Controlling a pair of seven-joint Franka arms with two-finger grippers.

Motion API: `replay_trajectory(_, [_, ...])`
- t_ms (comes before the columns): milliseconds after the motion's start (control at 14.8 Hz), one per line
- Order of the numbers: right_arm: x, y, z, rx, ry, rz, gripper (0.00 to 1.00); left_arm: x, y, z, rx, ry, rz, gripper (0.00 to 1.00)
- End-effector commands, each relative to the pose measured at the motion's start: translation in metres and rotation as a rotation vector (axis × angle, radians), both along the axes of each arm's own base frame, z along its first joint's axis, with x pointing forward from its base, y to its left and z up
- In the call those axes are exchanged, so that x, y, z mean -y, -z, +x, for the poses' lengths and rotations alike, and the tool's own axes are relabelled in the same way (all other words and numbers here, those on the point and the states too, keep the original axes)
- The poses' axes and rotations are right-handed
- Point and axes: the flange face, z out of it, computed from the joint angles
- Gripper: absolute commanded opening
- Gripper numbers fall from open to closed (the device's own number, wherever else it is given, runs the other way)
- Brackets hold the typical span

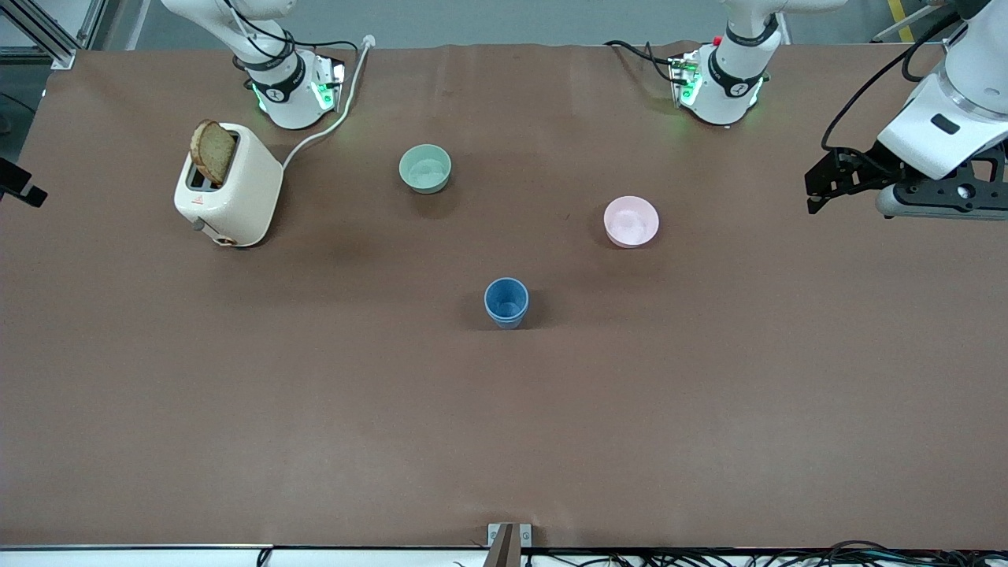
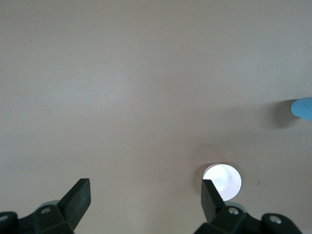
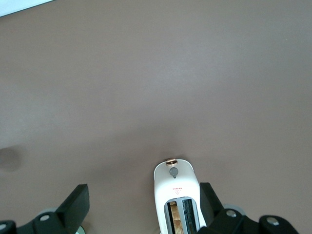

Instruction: Stack blue cups with both arms

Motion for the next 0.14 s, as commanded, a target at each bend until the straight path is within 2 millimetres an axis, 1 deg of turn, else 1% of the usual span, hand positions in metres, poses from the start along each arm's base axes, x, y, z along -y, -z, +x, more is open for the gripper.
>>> replay_trajectory(0, [-0.0027,-0.0029,-0.0071,0.010,-0.003,-0.007,1.00,-0.0015,-0.0087,0.0047,0.017,0.012,0.005,1.00])
replay_trajectory(68, [-0.0043,-0.0035,-0.0069,0.012,-0.006,-0.007,1.00,-0.0025,-0.0094,0.0049,0.019,0.009,0.006,1.00])
